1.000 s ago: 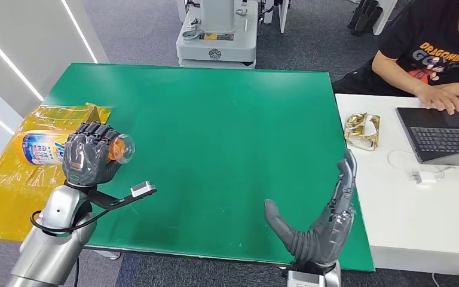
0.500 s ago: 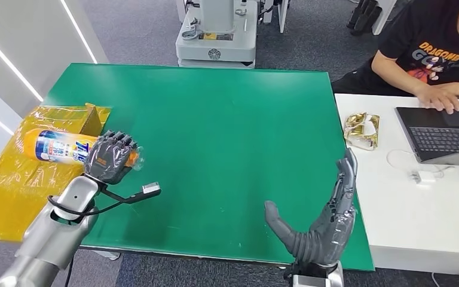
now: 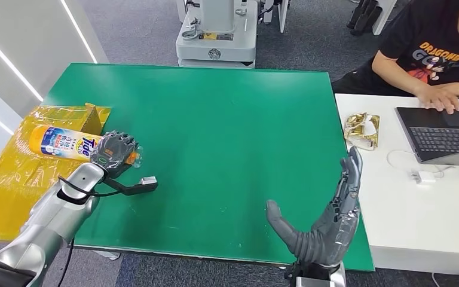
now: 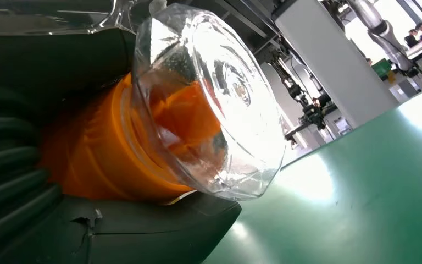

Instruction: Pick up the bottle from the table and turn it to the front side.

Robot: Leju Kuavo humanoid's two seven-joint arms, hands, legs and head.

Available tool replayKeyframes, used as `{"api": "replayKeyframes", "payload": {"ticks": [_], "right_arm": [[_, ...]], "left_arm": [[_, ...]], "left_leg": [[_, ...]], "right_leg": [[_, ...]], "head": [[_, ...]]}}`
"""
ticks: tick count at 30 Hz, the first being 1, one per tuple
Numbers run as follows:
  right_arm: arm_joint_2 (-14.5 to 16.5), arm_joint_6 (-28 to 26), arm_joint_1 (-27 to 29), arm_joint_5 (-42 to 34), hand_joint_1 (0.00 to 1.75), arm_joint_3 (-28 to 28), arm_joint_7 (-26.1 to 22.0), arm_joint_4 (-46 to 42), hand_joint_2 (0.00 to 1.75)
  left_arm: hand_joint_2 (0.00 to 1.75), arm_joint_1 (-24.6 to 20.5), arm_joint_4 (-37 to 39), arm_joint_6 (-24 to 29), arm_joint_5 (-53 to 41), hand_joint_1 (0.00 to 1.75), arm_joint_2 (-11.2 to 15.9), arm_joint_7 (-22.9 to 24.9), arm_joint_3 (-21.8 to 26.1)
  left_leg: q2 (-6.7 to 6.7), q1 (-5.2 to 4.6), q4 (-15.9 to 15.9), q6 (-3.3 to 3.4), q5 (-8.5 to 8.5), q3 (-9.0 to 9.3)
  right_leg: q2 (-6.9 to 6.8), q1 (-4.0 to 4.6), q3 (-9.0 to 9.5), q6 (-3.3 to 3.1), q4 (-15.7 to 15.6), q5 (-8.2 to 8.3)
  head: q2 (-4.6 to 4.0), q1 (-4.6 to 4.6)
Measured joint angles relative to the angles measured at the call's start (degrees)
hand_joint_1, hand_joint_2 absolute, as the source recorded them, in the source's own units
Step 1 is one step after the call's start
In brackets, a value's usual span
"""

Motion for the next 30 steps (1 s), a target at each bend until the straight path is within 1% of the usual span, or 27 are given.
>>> {"api": "replayKeyframes", "payload": {"ticks": [4, 8, 12, 17, 23, 30], "right_arm": [[0.0, 0.0, 0.0, 0.0, 0.0, 0.0, 0.0, 0.0, 1.75], [0.0, -0.1, 0.0, 0.0, 0.0, 0.0, 0.2, 0.0, 1.75], [0.0, -0.6, -0.1, 0.0, 0.0, 0.0, 0.5, 0.0, 1.75], [0.0, -0.8, -0.3, 0.2, 0.0, 0.0, 0.6, 0.0, 1.75], [0.1, -0.7, -0.9, 0.4, 0.0, 0.1, 1.0, 0.5, 1.75], [0.3, -0.9, -1.5, 0.4, 0.0, 0.4, 1.1, 1.7, 1.75]], "left_arm": [[1.75, -0.5, 1.6, 0.0, 0.0, 1.75, -0.1, 0.0, -0.4], [1.75, -1.1, 3.5, -1.3, 0.0, 1.75, -0.2, -0.2, -0.7], [1.75, -2.8, 7.6, -1.7, 0.1, 1.75, -0.5, -0.3, -1.3], [1.75, -4.2, 12.7, -2.3, 0.2, 1.75, -0.8, 1.0, -1.4], [1.75, -4.3, 16.4, -2.9, 0.6, 1.75, -0.4, 1.7, -1.4], [1.75, -4.7, 18.3, -2.7, 1.1, 1.75, 0.3, 2.5, -1.4]], "left_leg": [[0.0, 0.0, 0.0, 0.0, 0.0, 0.0], [0.0, 0.0, 0.0, 0.0, 0.0, 0.0], [-0.01, 0.0, 0.0, 0.0, 0.01, 0.0], [0.0, 0.0, 0.0, 0.0, 0.01, 0.0], [-0.01, 0.0, 0.0, 0.0, 0.0, -0.01], [-0.01, 0.0, 0.0, -0.01, 0.01, 0.02]], "right_leg": [[0.0, 0.0, 0.0, 0.0, 0.0, 0.0], [0.0, 0.0, 0.0, 0.0, 0.0, 0.0], [-0.01, 0.0, 0.01, 0.0, 0.0, 0.0], [0.0, 0.0, 0.01, 0.0, 0.0, 0.0], [-0.01, 0.0, 0.01, -0.01, 0.0, 0.0], [-0.02, 0.0, 0.05, -0.01, 0.0, 0.0]], "head": [[0.0, 0.0], [0.0, -0.01], [0.0, 0.01], [0.0, 0.0], [0.0, -0.01], [0.0, 0.0]]}}
